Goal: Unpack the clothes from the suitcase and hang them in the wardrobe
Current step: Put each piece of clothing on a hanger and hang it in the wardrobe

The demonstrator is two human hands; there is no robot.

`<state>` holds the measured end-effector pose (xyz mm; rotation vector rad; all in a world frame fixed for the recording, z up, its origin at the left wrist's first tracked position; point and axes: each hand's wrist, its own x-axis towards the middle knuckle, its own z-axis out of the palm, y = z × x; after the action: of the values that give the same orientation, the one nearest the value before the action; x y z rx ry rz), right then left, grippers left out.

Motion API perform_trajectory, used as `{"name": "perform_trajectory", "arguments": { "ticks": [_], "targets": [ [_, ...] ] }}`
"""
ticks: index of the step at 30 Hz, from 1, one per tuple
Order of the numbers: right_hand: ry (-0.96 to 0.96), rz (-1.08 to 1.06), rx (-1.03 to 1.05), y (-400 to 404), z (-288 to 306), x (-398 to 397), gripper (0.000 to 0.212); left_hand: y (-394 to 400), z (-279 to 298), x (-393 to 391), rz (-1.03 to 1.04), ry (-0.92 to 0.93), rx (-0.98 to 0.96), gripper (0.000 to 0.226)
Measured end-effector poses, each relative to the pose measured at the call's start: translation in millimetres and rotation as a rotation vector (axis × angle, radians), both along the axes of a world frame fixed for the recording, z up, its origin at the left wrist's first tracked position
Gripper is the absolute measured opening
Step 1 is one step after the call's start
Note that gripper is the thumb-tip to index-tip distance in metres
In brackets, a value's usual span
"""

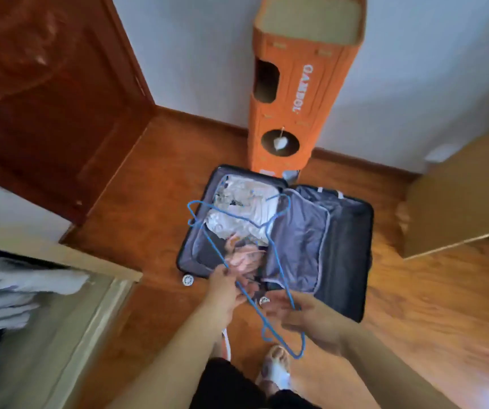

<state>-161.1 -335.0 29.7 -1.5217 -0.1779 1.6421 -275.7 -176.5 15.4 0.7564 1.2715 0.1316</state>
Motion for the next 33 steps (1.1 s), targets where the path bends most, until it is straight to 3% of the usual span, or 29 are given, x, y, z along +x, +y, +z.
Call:
{"name": "perform_trajectory", "arguments": {
  "ticks": [3, 6, 9, 11, 14, 17, 20, 24, 26, 28, 31, 33],
  "targets": [
    [0.043, -0.351, -0.081, 8, -28, 42, 0.035, -15, -38, 25, -0.324, 0.029, 0.03, 0.026],
    [0.042, -0.707, -0.113, 39, -61, 84, 0.029, -13, -73, 39, -0.485, -0.007, -0.096, 0.013],
    [-0.265, -0.629, -0.243, 77, -124, 115, 0.027, 14, -153, 46, -0.788, 0.107, -0.073, 0.021],
    [-0.491, -0.581, -0.316, 96, -183, 130, 0.024, 38, -244, 38, -1.137, 0.287, 0.133, 0.036],
    [-0.619, -0.54, -0.39, 111, -281, 150, 0.022, 80, -352, 49, -1.466, 0.502, 0.414, 0.027],
    [-0.672, -0.601, -0.421, 112, -376, 159, 0.021, 117, -461, 75, -1.407, 0.566, 0.572, 0.023],
    [-0.699, -0.684, -0.429, 97, -448, 154, 0.022, 140, -563, 99, -1.391, 0.583, 0.902, 0.035],
    [-0.664, -0.736, -0.458, 74, -497, 137, 0.024, 161, -636, 128, -1.551, 0.641, 1.049, 0.029],
    [-0.639, -0.751, -0.477, 68, -499, 128, 0.024, 167, -641, 132, -1.572, 0.679, 1.052, 0.021],
    [-0.63, -0.775, -0.486, 60, -485, 121, 0.024, 164, -623, 129, -1.37, 0.691, 0.964, 0.02],
    [-0.608, -0.813, -0.489, 56, -433, 112, 0.023, 161, -543, 122, -0.955, 0.545, 0.724, 0.022],
    [-0.614, -0.776, -0.475, 55, -385, 109, 0.024, 161, -459, 121, -0.759, 0.42, 0.671, 0.029]
  ]
}}
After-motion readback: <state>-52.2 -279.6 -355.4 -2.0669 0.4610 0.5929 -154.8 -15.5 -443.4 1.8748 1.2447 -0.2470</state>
